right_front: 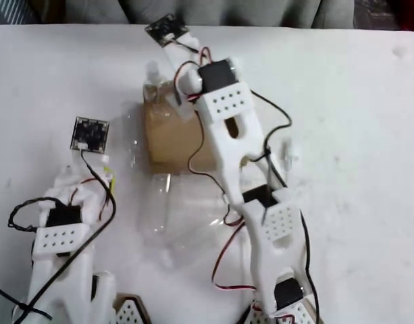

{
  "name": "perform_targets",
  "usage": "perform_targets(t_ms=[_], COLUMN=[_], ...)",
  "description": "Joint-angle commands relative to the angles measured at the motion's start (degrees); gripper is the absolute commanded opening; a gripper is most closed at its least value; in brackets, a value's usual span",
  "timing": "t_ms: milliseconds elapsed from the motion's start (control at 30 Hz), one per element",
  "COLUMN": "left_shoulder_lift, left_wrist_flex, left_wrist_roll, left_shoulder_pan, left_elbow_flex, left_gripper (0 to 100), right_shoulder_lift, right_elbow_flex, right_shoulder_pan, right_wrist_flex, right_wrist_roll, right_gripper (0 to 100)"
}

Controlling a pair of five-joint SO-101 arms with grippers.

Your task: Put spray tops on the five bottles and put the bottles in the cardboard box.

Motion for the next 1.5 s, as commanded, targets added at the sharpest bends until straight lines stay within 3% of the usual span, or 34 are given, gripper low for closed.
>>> perform_targets(t_ms=[0, 300, 633, 733, 900, 1167, 1467], left_shoulder_lift=[-0.5, -0.5, -0.6, -0.6, -0.6, -1.1, -0.5], left_wrist_flex=[-1.7, -1.7, -1.7, -1.7, -1.2, -1.1, 11.8], left_wrist_roll=[0.8, 0.8, 0.9, 0.9, 0.9, 1.4, 10.7], left_shoulder_pan=[-0.6, -0.7, -0.2, -0.1, 2.6, 3.5, 0.7], left_elbow_flex=[-0.4, -0.4, 0.4, 0.5, 0.9, 1.1, -18.3], left_gripper=[10, 10, 10, 10, 10, 10, 10], right_shoulder_lift=[-8.8, -31.4, -51.3, -54.5, -58.7, -59.3, -60.3], right_elbow_flex=[3.8, 37.9, 67.5, 78.6, 98.0, 117.8, 120.1], right_shoulder_pan=[4.5, 10.9, 24.2, 30.6, 38.5, 44.2, 44.0], right_wrist_flex=[2.6, 2.2, 0.7, -4.4, -21.9, -42.2, -43.8], right_wrist_roll=[0.2, 7.7, 8.0, 8.0, 7.9, 7.9, 7.9], right_gripper=[1.6, 1.6, 1.6, 1.8, 1.8, 1.8, 1.8])
